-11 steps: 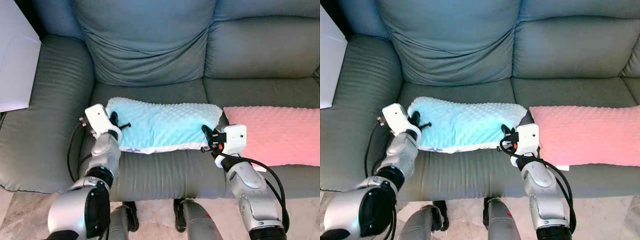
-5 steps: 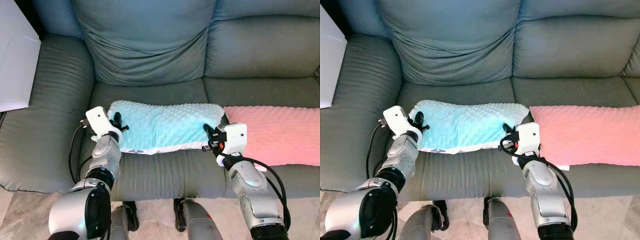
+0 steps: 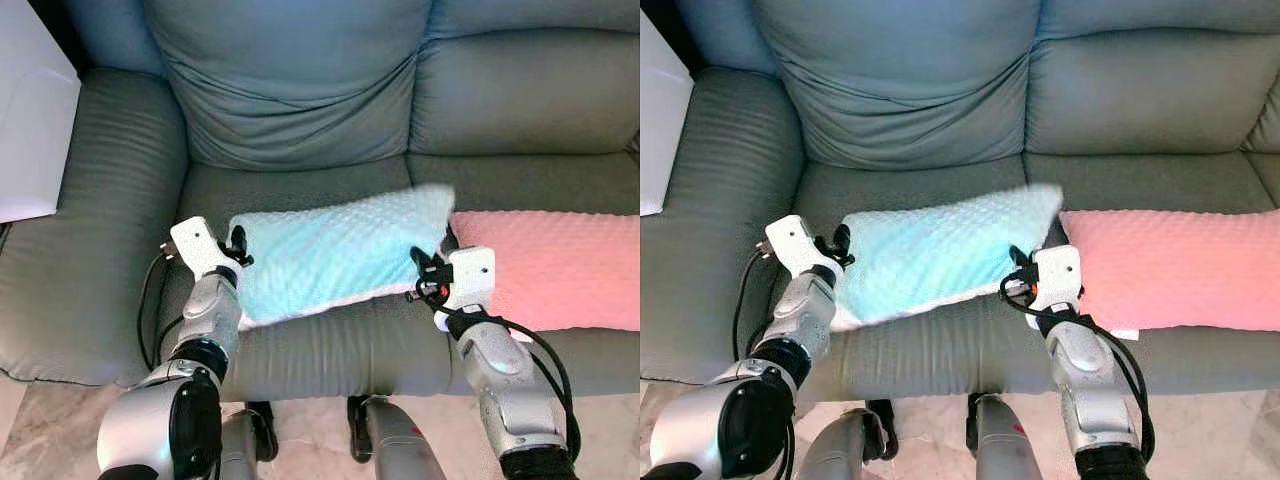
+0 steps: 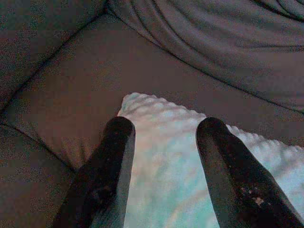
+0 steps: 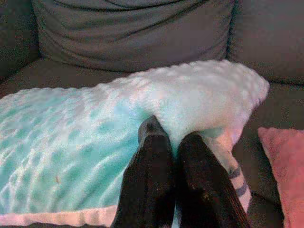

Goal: Move the pillow to the sofa

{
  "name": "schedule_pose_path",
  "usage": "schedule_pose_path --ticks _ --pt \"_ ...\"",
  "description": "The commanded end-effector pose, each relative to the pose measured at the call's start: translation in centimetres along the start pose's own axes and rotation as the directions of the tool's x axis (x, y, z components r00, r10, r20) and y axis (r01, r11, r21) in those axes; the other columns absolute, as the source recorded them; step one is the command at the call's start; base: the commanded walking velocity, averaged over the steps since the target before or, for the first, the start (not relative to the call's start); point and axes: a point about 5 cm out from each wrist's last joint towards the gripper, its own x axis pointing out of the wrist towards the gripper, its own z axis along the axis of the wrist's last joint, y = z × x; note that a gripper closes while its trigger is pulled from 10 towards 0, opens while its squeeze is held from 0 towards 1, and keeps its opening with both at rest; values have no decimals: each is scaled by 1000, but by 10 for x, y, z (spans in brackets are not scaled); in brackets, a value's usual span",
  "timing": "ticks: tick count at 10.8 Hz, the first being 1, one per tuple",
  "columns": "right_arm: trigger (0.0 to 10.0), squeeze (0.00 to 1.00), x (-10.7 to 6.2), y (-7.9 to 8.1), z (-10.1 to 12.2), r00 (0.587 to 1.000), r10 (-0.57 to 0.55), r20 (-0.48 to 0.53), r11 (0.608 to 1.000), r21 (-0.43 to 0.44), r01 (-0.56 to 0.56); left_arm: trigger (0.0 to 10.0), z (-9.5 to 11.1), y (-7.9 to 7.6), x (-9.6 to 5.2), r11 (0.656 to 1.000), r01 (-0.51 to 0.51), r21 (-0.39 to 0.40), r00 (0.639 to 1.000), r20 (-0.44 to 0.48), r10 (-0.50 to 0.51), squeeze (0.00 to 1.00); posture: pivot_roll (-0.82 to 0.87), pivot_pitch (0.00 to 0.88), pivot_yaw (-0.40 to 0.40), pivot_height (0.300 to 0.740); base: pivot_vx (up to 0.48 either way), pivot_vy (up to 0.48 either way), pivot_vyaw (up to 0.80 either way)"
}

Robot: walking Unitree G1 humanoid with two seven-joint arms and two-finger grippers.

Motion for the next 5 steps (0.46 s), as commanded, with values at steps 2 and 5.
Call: schedule_pose_path --ticks 2,5 --pt "10000 1000 1 -11 3 999 -29 15 1000 -9 29 10000 -4 5 -2 999 -32 -9 999 -13 32 1000 -276 402 28 740 0 0 0" --pt "10000 1000 -12 2 -11 995 87 -55 996 15 -86 10000 -8 3 -3 1000 -9 -17 1000 -18 8 1000 -273 400 26 740 0 0 0"
